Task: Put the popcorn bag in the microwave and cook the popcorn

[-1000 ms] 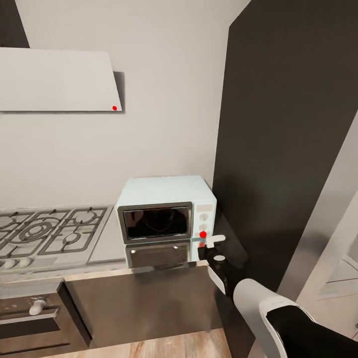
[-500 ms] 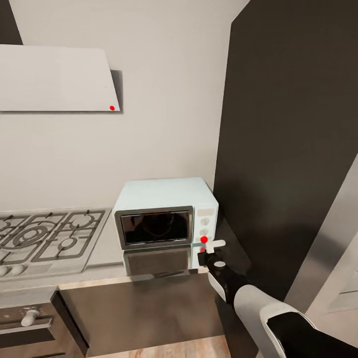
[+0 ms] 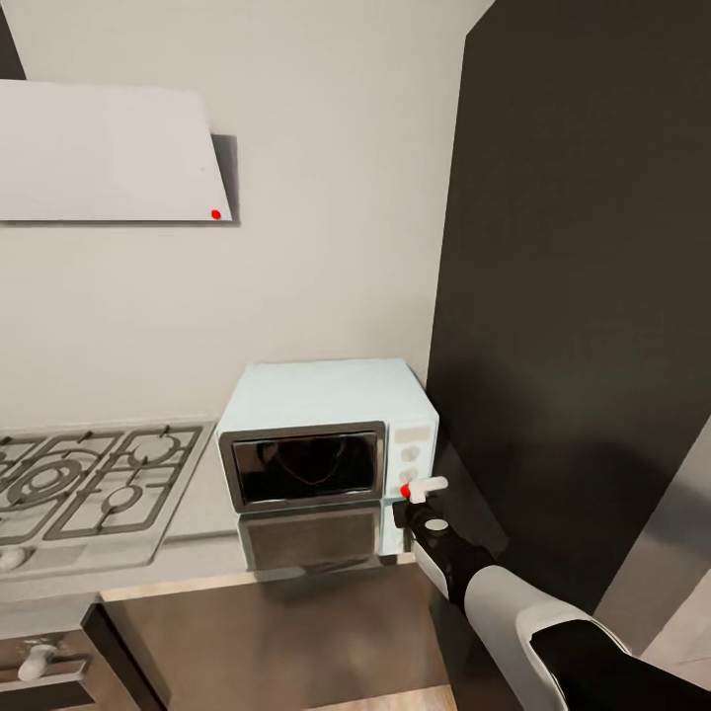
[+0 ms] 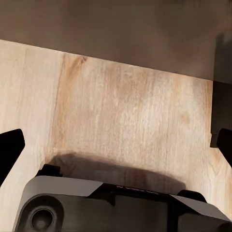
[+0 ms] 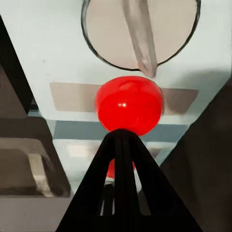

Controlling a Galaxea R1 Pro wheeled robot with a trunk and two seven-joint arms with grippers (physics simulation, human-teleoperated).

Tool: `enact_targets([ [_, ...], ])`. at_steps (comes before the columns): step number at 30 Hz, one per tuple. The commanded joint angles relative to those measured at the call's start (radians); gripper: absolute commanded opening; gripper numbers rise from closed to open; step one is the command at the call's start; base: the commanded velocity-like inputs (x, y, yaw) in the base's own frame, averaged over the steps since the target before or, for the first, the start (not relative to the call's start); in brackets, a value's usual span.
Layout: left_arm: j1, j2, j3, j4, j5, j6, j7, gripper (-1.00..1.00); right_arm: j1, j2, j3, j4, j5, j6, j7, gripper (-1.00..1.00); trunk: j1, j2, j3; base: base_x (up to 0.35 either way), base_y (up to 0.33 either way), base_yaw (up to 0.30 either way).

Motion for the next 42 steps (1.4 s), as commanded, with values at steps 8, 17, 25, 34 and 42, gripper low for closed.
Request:
enact_targets([
  [8, -0.001, -0.001, 0.007, 0.000, 0.004, 0.000, -0.009, 1.00, -0.001, 0.000, 0.005, 0.001, 0.002, -0.002, -0.006, -1.00, 0.001, -0.002, -0.002, 0.010, 0.000, 0.000],
  [17, -0.001, -0.003, 0.002, 0.002, 0.008, -0.051, -0.009, 1.00, -0.001, 0.000, 0.005, 0.001, 0.002, -0.002, -0.006, -1.00, 0.001, -0.002, -0.002, 0.113, 0.000, 0.000],
  [25, -0.001, -0.003, 0.005, 0.002, 0.008, -0.052, -0.009, 1.00, -0.001, 0.000, 0.005, 0.001, 0.002, -0.002, -0.006, -1.00, 0.001, -0.002, -0.002, 0.002, 0.000, 0.000],
  [34, -0.001, -0.001, 0.011, 0.001, 0.008, -0.052, -0.009, 1.00, -0.001, 0.000, 0.005, 0.001, 0.002, -0.002, -0.006, -1.00, 0.001, -0.002, -0.002, 0.000, 0.000, 0.000],
  [42, -0.001, -0.001, 0.009, 0.001, 0.010, -0.052, -0.009, 1.00, 0.004, 0.000, 0.007, -0.005, 0.002, -0.017, -0.006, -1.00, 0.001, -0.002, -0.002, -0.158, 0.000, 0.000],
])
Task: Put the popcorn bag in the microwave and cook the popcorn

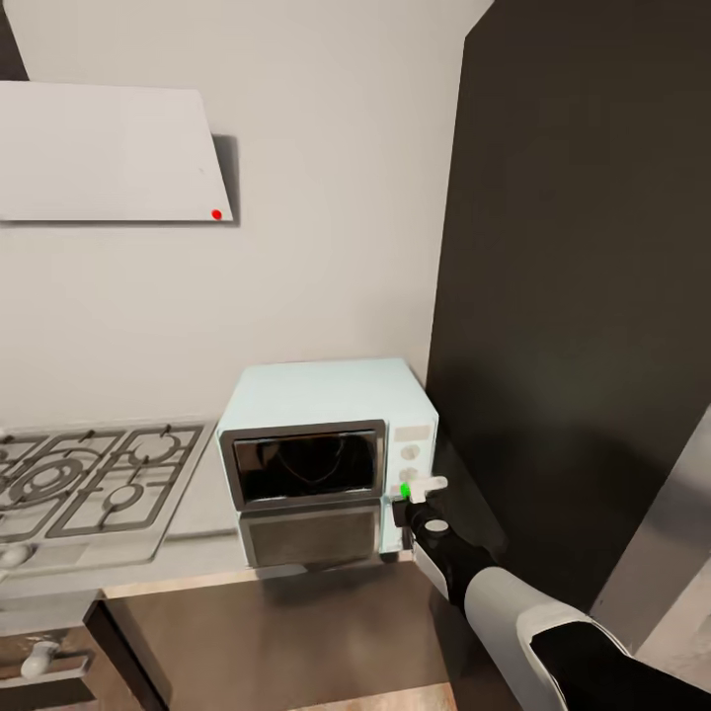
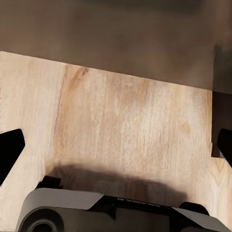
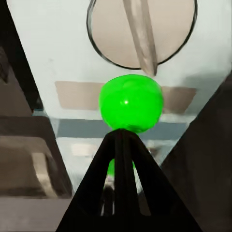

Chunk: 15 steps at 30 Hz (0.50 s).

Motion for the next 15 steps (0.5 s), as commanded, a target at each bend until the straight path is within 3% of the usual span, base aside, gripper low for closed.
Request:
enact_targets([
  [1, -0.001, -0.001, 0.007, 0.001, 0.006, 0.000, -0.010, 1.00, 0.001, 0.000, 0.006, -0.002, 0.002, -0.004, -0.006, -1.00, 0.000, -0.002, -0.002, -0.335, 0.000, 0.000],
  [4, -0.001, -0.001, 0.009, 0.001, 0.006, 0.000, -0.010, 1.00, 0.003, 0.000, 0.006, -0.010, 0.002, -0.007, 0.002, -1.00, 0.000, -0.002, -0.002, -0.252, 0.000, 0.000],
  [8, -0.001, -0.001, 0.010, 0.001, 0.006, 0.000, -0.010, 1.00, 0.025, 0.000, 0.005, -0.066, 0.002, -0.007, 0.026, -1.00, 0.000, -0.002, -0.002, -0.035, 0.000, 0.000],
  [12, -0.001, -0.001, 0.007, 0.001, 0.006, 0.000, -0.010, 1.00, 0.158, 0.000, 0.010, -0.340, 0.009, 0.057, 0.027, -1.00, 0.000, -0.002, -0.002, -0.057, 0.000, 0.000],
  [13, -0.001, -0.001, 0.007, 0.001, 0.006, 0.000, -0.010, 1.00, 0.201, 0.000, 0.012, -0.429, 0.011, 0.089, 0.026, 1.00, 0.000, -0.002, -0.002, -0.246, 0.000, 0.000],
  [15, -0.002, -0.002, 0.006, 0.001, 0.006, 0.000, -0.010, 1.00, 0.278, 0.000, 0.015, -0.593, 0.014, 0.158, 0.027, 1.00, 0.000, -0.002, -0.002, -0.305, 0.000, 0.000],
])
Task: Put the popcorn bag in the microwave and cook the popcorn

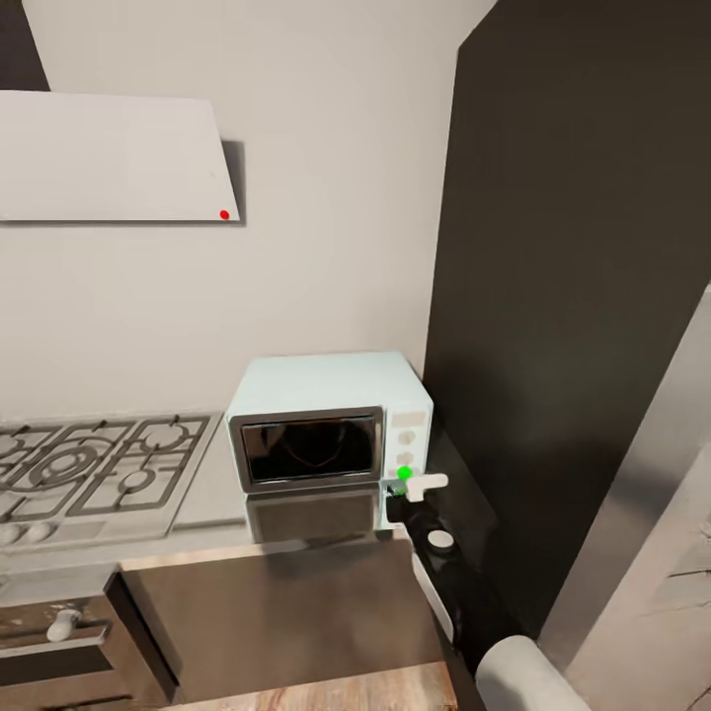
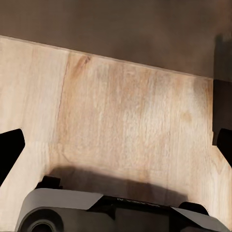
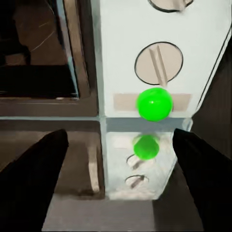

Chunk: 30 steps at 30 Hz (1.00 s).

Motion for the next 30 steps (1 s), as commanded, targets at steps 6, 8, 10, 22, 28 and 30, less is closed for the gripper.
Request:
enact_targets([
  [6, -0.003, -0.001, 0.005, 0.033, 0.004, 0.000, -0.010, 1.00, 0.045, 0.000, 0.005, -0.115, 0.004, 0.068, -0.005, 1.00, 0.000, -0.002, -0.002, -0.338, 0.000, 0.000],
  [8, -0.005, 0.000, 0.005, 0.034, 0.004, 0.000, -0.010, 1.00, 0.045, 0.000, 0.006, -0.116, 0.004, 0.068, -0.007, 1.00, 0.000, -0.002, -0.002, -0.342, 0.000, 0.000],
  [10, -0.009, -0.001, 0.005, 0.034, 0.004, 0.000, -0.010, 1.00, 0.050, 0.000, 0.011, -0.117, 0.004, 0.066, -0.006, 1.00, 0.000, -0.002, -0.002, -0.342, 0.000, 0.000],
  [22, -0.011, 0.001, 0.007, 0.034, 0.006, 0.000, -0.010, 1.00, 0.167, 0.000, 0.013, -0.160, 0.007, 0.016, -0.015, 1.00, 0.000, -0.002, -0.002, -0.342, 0.000, 0.000],
  [28, -0.009, 0.001, 0.005, 0.034, 0.001, 0.000, -0.010, 1.00, 0.377, -0.009, 0.012, -0.213, 0.015, -0.030, -0.017, 1.00, 0.000, -0.002, -0.002, -0.330, 0.000, 0.000],
  [30, -0.009, 0.000, 0.006, 0.034, 0.000, 0.000, -0.010, 1.00, 0.408, -0.010, 0.012, -0.195, 0.016, -0.033, -0.016, 1.00, 0.000, -0.002, -0.002, -0.090, 0.000, 0.000],
])
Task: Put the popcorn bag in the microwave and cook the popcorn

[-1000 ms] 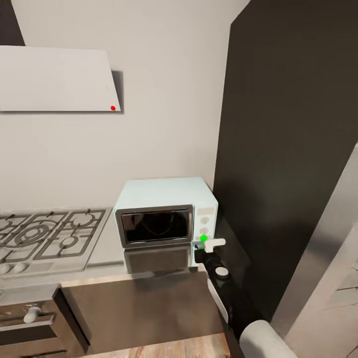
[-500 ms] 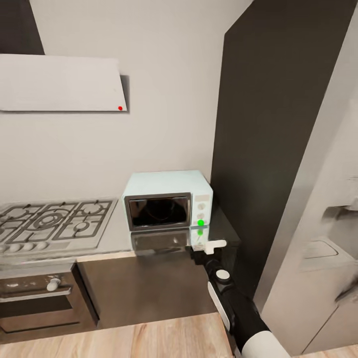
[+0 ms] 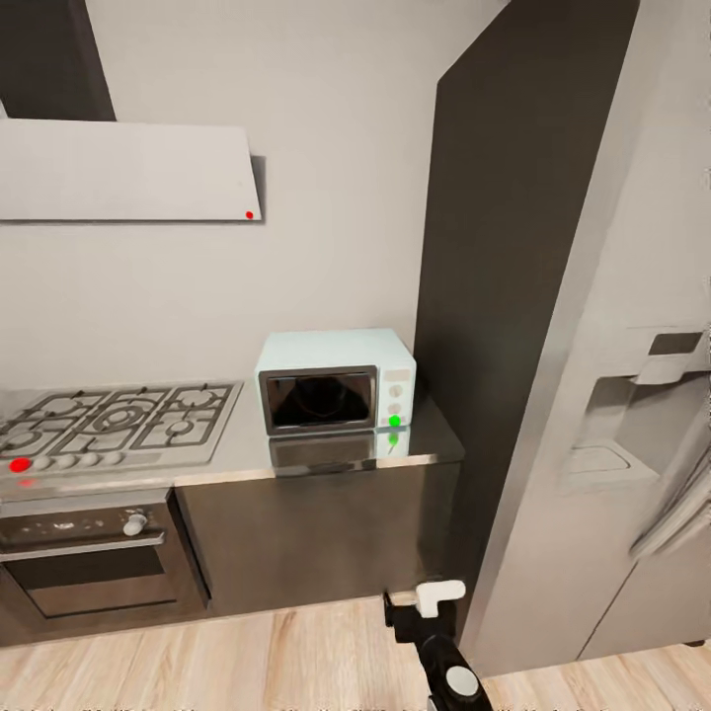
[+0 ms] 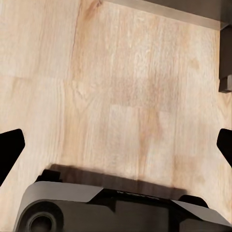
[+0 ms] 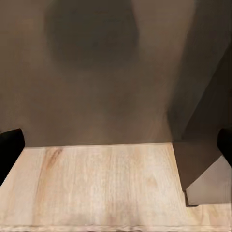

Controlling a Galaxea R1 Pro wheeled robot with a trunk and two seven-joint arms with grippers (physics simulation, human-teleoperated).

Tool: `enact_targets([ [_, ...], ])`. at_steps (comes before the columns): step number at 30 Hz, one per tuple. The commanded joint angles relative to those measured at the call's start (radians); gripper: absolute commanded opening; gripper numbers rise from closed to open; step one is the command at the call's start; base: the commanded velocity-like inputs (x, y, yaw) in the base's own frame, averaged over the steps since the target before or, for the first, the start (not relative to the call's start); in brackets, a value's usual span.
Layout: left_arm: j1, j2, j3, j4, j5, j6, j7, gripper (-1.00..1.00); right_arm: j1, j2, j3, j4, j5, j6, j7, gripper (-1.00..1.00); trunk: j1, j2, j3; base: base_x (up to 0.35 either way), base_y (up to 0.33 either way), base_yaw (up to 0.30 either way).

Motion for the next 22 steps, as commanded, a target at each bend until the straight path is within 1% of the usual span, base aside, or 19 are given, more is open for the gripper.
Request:
enact_targets([
  [1, -0.001, -0.002, 0.008, 0.000, 0.005, 0.000, -0.010, 1.00, 0.008, -0.001, 0.002, 0.016, 0.005, 0.005, -0.006, 1.00, 0.000, -0.002, -0.002, -0.029, 0.000, 0.000],
  [3, -0.001, -0.002, 0.008, 0.000, 0.005, 0.000, -0.010, 1.00, 0.013, -0.002, 0.002, 0.042, 0.005, -0.002, -0.006, 1.00, 0.000, -0.002, -0.002, -0.011, 0.000, 0.000],
  [6, -0.001, -0.003, 0.005, 0.000, 0.005, 0.000, -0.010, 1.00, 0.013, -0.002, 0.002, 0.091, 0.005, -0.058, -0.003, 1.00, 0.000, -0.002, -0.002, -0.002, 0.000, 0.000],
  [9, -0.001, -0.003, 0.009, 0.000, 0.008, 0.000, -0.009, 1.00, 0.013, -0.002, 0.003, 0.123, 0.004, -0.072, -0.005, 1.00, 0.000, -0.002, -0.002, 0.000, 0.000, 0.000],
  [10, 0.011, 0.000, 0.013, 0.244, 0.012, 0.001, 0.000, 1.00, 0.023, -0.113, -0.007, 0.857, -0.001, -0.141, -0.005, 1.00, 0.000, -0.002, -0.002, 0.000, 0.000, 0.000],
  [22, 0.011, 0.000, 0.013, 0.244, 0.011, 0.001, 0.000, 1.00, 0.023, -0.113, -0.007, 0.857, -0.001, -0.141, -0.005, 1.00, 0.000, -0.002, -0.002, 0.000, 0.000, 0.000],
])
